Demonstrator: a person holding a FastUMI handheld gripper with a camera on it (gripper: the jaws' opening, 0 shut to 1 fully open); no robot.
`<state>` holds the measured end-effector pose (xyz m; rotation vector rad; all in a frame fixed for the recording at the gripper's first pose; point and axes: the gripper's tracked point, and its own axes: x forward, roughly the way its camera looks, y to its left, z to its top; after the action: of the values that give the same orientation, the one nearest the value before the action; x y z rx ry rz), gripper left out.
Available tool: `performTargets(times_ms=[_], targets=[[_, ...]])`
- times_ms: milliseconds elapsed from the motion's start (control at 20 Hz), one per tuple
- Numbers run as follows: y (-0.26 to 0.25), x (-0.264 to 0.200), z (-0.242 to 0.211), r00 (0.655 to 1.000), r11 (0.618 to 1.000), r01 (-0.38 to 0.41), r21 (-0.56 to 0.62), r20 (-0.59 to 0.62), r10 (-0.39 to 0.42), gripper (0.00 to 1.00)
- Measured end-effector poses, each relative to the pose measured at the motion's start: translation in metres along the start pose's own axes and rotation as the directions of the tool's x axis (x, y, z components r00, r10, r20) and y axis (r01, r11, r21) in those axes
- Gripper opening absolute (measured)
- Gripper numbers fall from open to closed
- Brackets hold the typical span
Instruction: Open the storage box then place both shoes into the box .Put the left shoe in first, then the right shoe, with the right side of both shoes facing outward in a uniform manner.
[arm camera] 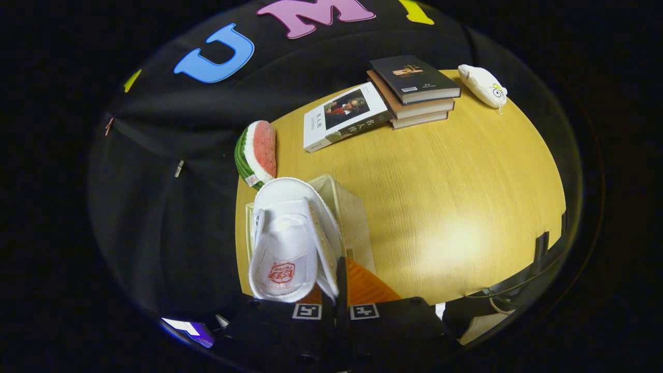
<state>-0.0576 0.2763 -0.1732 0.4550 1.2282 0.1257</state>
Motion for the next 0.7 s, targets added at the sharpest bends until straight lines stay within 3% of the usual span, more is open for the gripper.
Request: performTargets(times_ms=[450,550,600,700], targets=[[-0.003,0.037,-0.005,0.992,0.991,0.126,-0.033,0.011,-0.125,0.05],[0.003,0.040,-0.006,0.993,0.993,0.113,-0.039,0.020,-0.112,0.08],[0.013,0.042,-0.006,0.997,0.997,0.071,-0.044,0.020,-0.070,0.13],[0.033,0.034,-0.005,0.999,0.996,-0.006,-0.085,0.032,0.008,0.57]])
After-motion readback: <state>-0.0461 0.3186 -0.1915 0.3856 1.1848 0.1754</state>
